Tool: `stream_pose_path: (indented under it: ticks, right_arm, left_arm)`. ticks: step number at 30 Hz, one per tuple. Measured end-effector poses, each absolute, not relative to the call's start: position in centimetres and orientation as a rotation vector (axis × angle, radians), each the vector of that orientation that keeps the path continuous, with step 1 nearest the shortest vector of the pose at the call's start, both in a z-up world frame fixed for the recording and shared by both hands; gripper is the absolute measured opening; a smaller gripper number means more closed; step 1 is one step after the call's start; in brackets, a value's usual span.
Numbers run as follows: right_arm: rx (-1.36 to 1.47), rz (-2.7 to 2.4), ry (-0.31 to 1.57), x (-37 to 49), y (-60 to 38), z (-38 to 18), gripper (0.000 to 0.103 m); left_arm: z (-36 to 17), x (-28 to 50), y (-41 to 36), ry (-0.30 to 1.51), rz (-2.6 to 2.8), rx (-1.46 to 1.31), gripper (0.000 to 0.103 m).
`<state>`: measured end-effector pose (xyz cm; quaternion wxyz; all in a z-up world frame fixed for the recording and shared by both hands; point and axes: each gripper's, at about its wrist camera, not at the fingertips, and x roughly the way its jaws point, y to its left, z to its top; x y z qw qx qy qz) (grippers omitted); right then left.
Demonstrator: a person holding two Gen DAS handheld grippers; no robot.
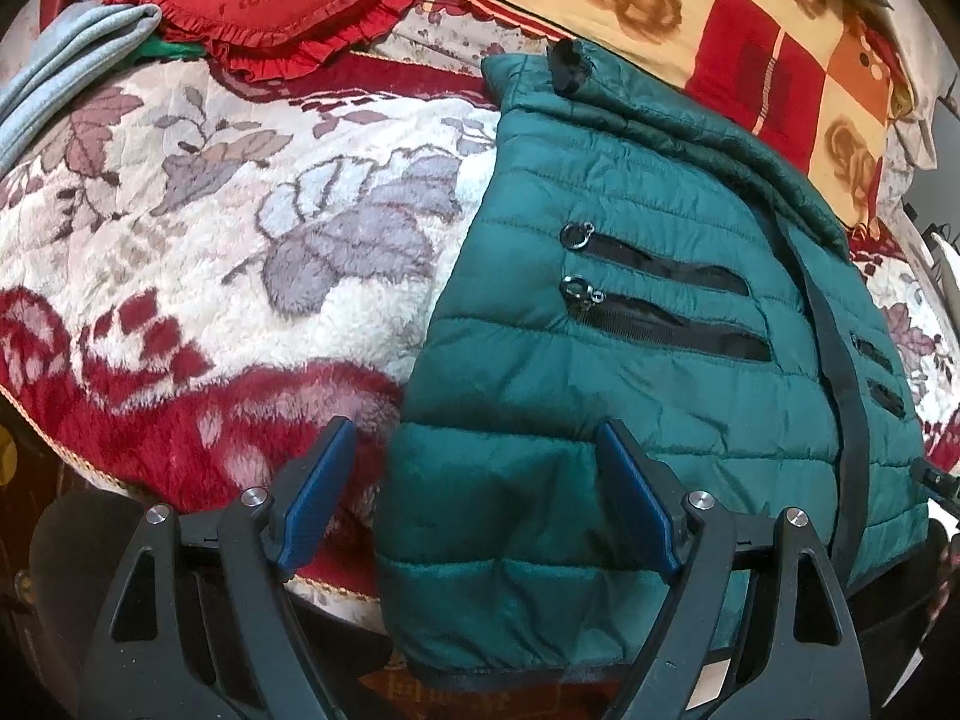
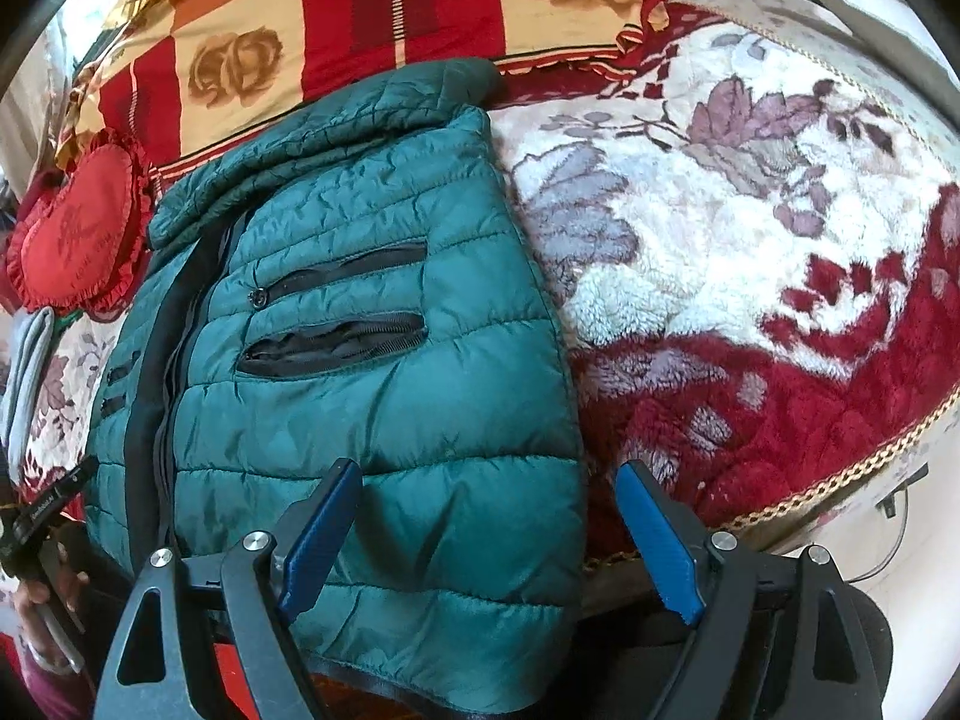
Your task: Fold large clothes
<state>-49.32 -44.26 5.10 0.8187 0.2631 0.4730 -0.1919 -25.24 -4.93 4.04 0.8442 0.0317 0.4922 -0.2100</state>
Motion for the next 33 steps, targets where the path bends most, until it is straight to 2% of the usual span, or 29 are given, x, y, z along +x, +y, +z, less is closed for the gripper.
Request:
stream_pose_path:
  ticks: [16, 33]
  right_arm:
    - [0.605, -0.295, 1.073, -49.3, -43.3, 3.9, 0.086]
    - [0.598, -0.193, 1.1, -49.3, -41.8, 5.3, 0.086]
  left_arm:
    - [2.9, -25.3, -0.8, 1.145, -0.478, -0.119, 0.083]
    - [1.9, -26.4, -2.9, 1.208, -0.572, -0.098, 0.083]
